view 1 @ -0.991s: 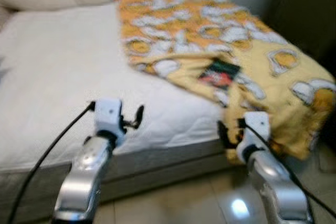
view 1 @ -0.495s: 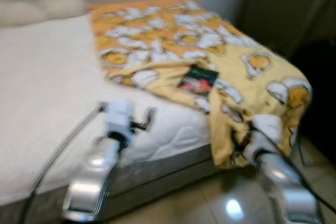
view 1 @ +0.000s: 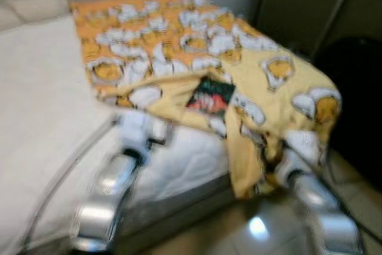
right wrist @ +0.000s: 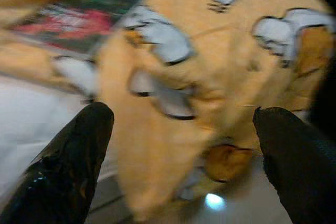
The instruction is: Clean up the room
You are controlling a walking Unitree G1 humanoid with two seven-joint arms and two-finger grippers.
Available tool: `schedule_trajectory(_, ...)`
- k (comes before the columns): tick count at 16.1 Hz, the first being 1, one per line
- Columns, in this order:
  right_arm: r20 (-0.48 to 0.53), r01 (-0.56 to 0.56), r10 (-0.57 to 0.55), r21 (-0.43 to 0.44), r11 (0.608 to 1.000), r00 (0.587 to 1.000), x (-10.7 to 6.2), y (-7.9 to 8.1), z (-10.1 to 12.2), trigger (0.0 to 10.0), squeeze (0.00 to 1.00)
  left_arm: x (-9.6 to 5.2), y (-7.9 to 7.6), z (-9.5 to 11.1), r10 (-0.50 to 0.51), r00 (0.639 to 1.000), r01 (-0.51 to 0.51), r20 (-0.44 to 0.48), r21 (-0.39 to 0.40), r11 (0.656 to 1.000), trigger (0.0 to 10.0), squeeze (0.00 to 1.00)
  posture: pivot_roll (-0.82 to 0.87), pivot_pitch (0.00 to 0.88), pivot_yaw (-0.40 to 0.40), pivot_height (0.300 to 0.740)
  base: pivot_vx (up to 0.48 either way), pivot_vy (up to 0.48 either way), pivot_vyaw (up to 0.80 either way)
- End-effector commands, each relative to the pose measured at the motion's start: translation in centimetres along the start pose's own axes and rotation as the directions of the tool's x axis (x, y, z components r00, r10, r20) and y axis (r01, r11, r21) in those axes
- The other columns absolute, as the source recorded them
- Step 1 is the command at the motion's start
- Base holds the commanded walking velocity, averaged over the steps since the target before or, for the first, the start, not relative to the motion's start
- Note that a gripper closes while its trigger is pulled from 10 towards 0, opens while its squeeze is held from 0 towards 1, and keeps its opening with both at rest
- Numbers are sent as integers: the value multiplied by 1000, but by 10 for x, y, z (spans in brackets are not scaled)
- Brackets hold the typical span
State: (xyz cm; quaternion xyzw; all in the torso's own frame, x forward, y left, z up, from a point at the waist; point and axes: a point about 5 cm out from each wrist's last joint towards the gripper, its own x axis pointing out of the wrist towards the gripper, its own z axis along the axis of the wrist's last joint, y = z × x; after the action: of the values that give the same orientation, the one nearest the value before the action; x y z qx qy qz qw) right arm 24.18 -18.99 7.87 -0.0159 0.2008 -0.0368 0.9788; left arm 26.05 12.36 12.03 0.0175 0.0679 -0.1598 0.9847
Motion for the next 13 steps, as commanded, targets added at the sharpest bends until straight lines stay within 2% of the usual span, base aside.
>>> schedule_trajectory(1, 26, -36, 36, 13, 999, 999, 1, 10, 6, 10000, 0, -2, 11, 3, 37, 999, -37, 6, 17, 999, 10000, 0, 9, 0, -11, 740, 315, 0, 0)
schedule_trajectory(7, 44, -64, 63, 23, 998, 997, 3, 12, 10, 10000, 0, -1, 11, 3, 36, 999, -36, 7, 15, 999, 10000, 0, 10, 0, -12, 740, 314, 0, 0)
schedule_trajectory(9, 34, -66, 66, 0, 998, 997, 4, 12, 9, 10000, 0, -1, 11, 4, 35, 999, -35, 8, 16, 999, 10000, 0, 10, 0, -12, 740, 315, 0, 0)
schedule_trajectory(10, 28, -48, 48, -23, 999, 998, 4, 9, 9, 10000, 0, -1, 11, 3, 35, 999, -35, 8, 16, 999, 10000, 0, 11, 0, -13, 740, 315, 0, 800)
schedule_trajectory(12, 28, -46, 44, 63, 997, 999, 4, 9, 6, 10000, 0, -2, 11, 3, 34, 999, -34, 7, 16, 999, 10000, 0, 11, 0, -11, 740, 315, 0, 0)
schedule_trajectory(13, 26, -41, 40, 45, 998, 999, 4, 8, 6, 10000, 0, -2, 11, 3, 33, 999, -33, 7, 17, 999, 10000, 0, 10, 0, -10, 740, 315, 0, 0)
